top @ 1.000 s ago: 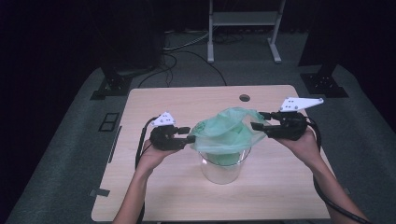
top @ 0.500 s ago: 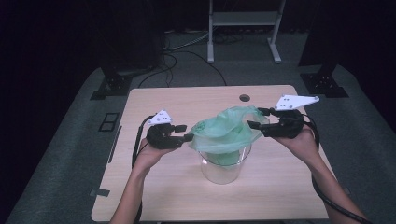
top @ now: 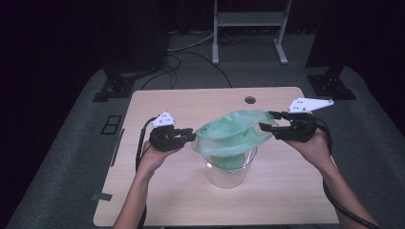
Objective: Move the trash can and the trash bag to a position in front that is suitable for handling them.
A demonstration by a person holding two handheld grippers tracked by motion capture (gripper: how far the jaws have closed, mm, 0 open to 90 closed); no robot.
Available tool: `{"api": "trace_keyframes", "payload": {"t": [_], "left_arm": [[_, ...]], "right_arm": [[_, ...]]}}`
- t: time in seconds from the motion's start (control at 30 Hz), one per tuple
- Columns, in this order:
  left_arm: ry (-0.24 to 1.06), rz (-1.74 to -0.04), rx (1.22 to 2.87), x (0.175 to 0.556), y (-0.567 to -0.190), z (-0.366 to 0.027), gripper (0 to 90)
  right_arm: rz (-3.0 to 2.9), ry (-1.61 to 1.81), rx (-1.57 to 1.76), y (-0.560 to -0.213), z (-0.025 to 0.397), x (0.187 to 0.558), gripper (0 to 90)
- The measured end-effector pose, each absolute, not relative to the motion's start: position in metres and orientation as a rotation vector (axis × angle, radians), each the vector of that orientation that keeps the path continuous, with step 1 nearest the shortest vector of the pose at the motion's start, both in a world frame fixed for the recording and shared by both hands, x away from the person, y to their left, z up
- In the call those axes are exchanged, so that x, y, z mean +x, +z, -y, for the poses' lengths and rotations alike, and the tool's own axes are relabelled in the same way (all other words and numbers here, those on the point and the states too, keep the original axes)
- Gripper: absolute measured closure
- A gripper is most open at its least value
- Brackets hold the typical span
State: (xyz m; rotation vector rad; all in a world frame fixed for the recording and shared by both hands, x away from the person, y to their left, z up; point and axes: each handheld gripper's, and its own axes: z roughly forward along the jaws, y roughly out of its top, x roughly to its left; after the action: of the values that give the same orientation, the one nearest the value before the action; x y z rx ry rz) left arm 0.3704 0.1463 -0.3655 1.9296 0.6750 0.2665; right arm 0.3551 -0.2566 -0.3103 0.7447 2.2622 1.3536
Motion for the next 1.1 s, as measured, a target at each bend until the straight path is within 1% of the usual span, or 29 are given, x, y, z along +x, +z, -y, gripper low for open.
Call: {"api": "trace_keyframes", "payload": {"t": [0.07, 0.1, 0.13, 0.2, 0.27, 0.33, 0.53, 0.7, 0.83, 1.1], "left_arm": [[0.268, -0.677, 1.916, 0.372, -0.364, -0.146, 76.0], [0.267, -0.680, 1.904, 0.373, -0.363, -0.146, 77.9], [0.266, -0.682, 1.891, 0.373, -0.362, -0.145, 80.0], [0.272, -0.689, 1.864, 0.375, -0.360, -0.144, 84.4], [0.282, -0.697, 1.845, 0.378, -0.358, -0.143, 87.4], [0.281, -0.710, 1.836, 0.382, -0.357, -0.142, 88.5], [0.283, -0.760, 1.833, 0.395, -0.361, -0.136, 89.8], [0.271, -0.806, 1.839, 0.404, -0.371, -0.134, 89.8], [0.232, -0.863, 1.845, 0.413, -0.389, -0.130, 89.8], [0.187, -0.901, 1.883, 0.416, -0.411, -0.126, 89.8]], "right_arm": [[-2.269, 1.361, 0.752, -0.310, 0.256, 0.357, 58.4], [-2.268, 1.360, 0.756, -0.311, 0.255, 0.359, 64.4], [-2.279, 1.356, 0.752, -0.312, 0.254, 0.361, 73.4], [-2.287, 1.356, 0.768, -0.313, 0.252, 0.365, 81.1], [-2.301, 1.362, 0.796, -0.315, 0.251, 0.370, 86.3], [-2.305, 1.373, 0.842, -0.318, 0.250, 0.377, 89.4], [-2.296, 1.375, 0.981, -0.332, 0.249, 0.398, 90.0], [-2.337, 1.360, 1.072, -0.352, 0.250, 0.410, 90.0], [-2.386, 1.331, 1.104, -0.371, 0.249, 0.412, 90.0], [-2.475, 1.280, 1.124, -0.395, 0.251, 0.407, 90.0]]}}
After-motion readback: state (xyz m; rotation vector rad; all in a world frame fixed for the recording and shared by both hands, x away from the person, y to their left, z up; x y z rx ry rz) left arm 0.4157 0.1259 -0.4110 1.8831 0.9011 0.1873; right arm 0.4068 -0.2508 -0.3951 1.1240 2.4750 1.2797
